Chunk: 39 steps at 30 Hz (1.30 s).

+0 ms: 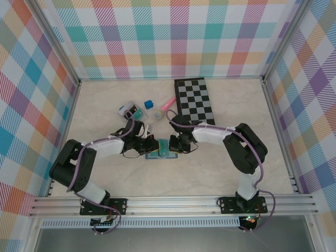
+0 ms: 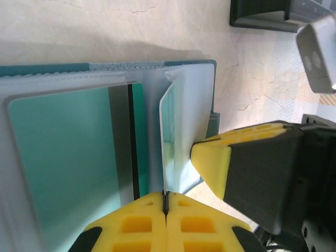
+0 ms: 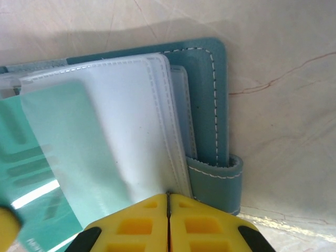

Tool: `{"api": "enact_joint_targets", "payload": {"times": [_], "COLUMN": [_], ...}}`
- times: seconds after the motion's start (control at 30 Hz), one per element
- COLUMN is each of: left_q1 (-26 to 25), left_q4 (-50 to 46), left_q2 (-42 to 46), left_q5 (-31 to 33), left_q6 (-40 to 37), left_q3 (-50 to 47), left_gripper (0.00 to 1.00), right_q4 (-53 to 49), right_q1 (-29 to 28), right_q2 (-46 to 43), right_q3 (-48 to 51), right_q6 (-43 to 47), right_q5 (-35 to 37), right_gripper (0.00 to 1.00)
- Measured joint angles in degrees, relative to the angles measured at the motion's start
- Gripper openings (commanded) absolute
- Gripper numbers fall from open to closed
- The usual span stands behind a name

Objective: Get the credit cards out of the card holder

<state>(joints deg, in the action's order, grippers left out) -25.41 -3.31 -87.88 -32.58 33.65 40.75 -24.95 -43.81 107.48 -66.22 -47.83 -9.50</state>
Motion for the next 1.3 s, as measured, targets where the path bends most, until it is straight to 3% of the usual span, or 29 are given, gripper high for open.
{"api": "enact_joint_targets", "payload": {"times": [0.23,0.43,0.6,0.8,1.03,1.13,1.3], "left_q1": [2.49,3.13,3.50,5.03,6.82,7.10,7.23], "left_q4": [-9.40,-15.23,-16.37,-13.64,-6.60,-3.02,0.74], "left_q2": [7.19,12.22,15.67,16.02,15.87,15.21,14.53], "left_q5": [4.96,7.61,6.60,-0.44,-8.22,-10.67,-12.96], "left_q6": [-3.54,-3.69,-3.02,1.42,8.55,11.85,15.65], "left_q3": [0.33,2.71,5.62,7.13,7.13,7.13,7.06], "left_gripper": [0.00,0.00,0.00,0.00,0.00,0.00,0.00], "right_q4": [-0.35,1.05,8.07,20.22,33.44,37.64,42.73], "right_q1": [0.00,0.72,2.67,8.11,11.93,11.93,11.93], "right_q2": [-0.74,-6.45,-11.82,-12.81,-12.81,-12.81,-12.81], "right_q3": [0.00,0.11,2.01,7.41,9.49,9.49,9.60], "right_q6": [0.61,2.08,2.69,-1.16,-8.96,-11.41,-14.88], "right_q5": [0.42,-0.55,-6.32,-17.92,-28.70,-32.20,-35.74], "right_gripper": [0.12,0.31,0.48,0.58,0.55,0.46,0.22]}}
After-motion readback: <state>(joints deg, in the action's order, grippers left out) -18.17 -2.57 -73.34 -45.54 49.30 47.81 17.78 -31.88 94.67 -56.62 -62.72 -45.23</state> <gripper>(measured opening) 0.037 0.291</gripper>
